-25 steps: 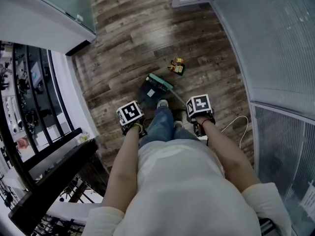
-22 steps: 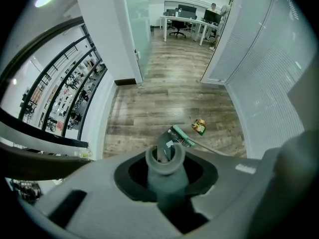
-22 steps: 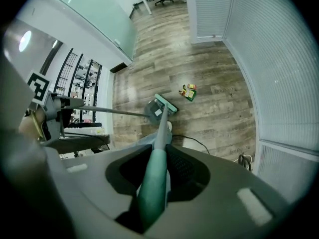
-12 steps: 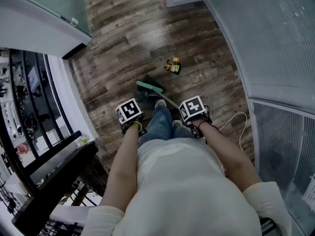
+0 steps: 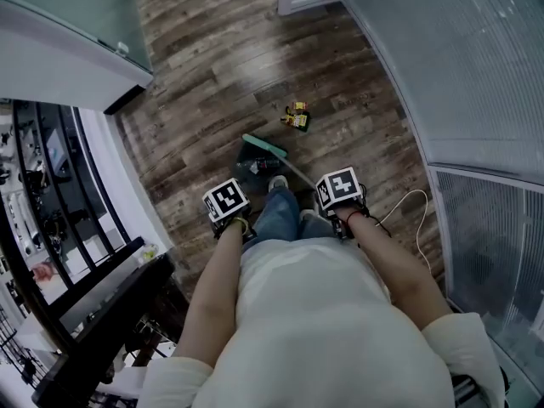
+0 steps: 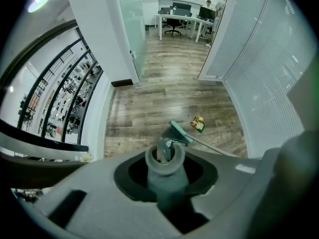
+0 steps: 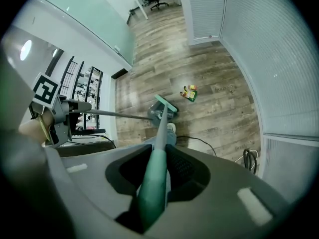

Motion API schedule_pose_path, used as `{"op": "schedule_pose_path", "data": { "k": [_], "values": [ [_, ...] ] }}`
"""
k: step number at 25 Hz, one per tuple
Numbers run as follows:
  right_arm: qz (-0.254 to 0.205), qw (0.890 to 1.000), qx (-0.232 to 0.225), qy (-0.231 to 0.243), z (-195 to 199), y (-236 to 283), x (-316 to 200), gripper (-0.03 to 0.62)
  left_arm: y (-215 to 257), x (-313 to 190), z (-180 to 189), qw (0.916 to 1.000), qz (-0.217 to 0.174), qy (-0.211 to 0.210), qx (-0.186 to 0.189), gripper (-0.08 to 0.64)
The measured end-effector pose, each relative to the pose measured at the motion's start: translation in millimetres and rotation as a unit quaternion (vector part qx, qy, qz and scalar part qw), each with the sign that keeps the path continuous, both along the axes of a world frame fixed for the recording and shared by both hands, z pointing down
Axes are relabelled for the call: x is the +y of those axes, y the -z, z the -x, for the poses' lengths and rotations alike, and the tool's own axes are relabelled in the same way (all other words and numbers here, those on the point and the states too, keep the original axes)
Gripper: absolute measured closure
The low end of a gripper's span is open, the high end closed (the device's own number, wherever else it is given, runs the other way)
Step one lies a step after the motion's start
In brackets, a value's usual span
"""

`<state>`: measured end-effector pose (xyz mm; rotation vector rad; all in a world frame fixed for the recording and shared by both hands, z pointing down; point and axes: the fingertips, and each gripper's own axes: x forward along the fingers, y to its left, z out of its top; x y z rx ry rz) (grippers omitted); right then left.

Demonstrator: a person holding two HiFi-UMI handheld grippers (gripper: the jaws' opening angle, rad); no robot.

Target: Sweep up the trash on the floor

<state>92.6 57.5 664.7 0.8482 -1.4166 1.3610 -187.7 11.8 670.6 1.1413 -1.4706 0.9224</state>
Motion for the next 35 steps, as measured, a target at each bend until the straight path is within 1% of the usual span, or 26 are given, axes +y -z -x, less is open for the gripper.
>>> {"op": "schedule_pose_path", "data": {
  "k": [3,6,10,13,16,19,22,27,31,35],
  "values": [
    [-0.003,1.000,0.010,-0.018,-1.7,-1.5,-2.7,0.497,-0.6,-0.8,-1.3,0.9998,0.002,-0.017,-0.002,0.466],
    [-0.004,0.999,0.016,-0.035,-1.9,-2.4,-6.2,0.497,-0.7,-0.7,-1.0,0.9998,0.003,-0.017,0.000,0.466],
    [-0.015,0.998,0.021,-0.054,-2.5,-2.8,-10.3,0.497,2.1,-1.6,1.2,0.9998,0.004,-0.022,0.000,0.466],
    [-0.023,0.996,0.023,-0.078,-4.3,0.5,-12.3,0.497,2.7,-2.5,3.4,0.9997,0.004,-0.026,0.000,0.466],
    [-0.034,0.994,0.025,-0.104,-11.6,3.4,-19.1,0.497,-1.4,-4.9,3.3,0.9997,0.001,-0.024,0.001,0.465],
    [-0.045,0.991,0.031,-0.121,-23.8,5.7,-29.7,0.497,-1.3,-5.3,0.9,0.9997,0.003,-0.025,-0.001,0.465],
    [-0.055,0.989,0.043,-0.128,-38.0,8.1,-43.4,0.497,4.8,-4.2,-2.2,0.9996,0.009,-0.028,-0.006,0.465],
    [-0.063,0.987,0.063,-0.132,-60.8,7.4,-70.5,0.497,1.7,-5.3,-6.4,0.9997,0.006,-0.025,-0.003,0.465],
    [-0.058,0.986,0.070,-0.137,-72.7,3.4,-85.9,0.497,3.4,-8.5,-5.5,0.9995,0.012,-0.029,-0.003,0.465],
    [-0.048,0.989,0.076,-0.120,-85.9,-4.9,-100.4,0.497,0.8,-14.4,-7.1,0.9995,0.013,-0.027,-0.002,0.466]
  ]
}}
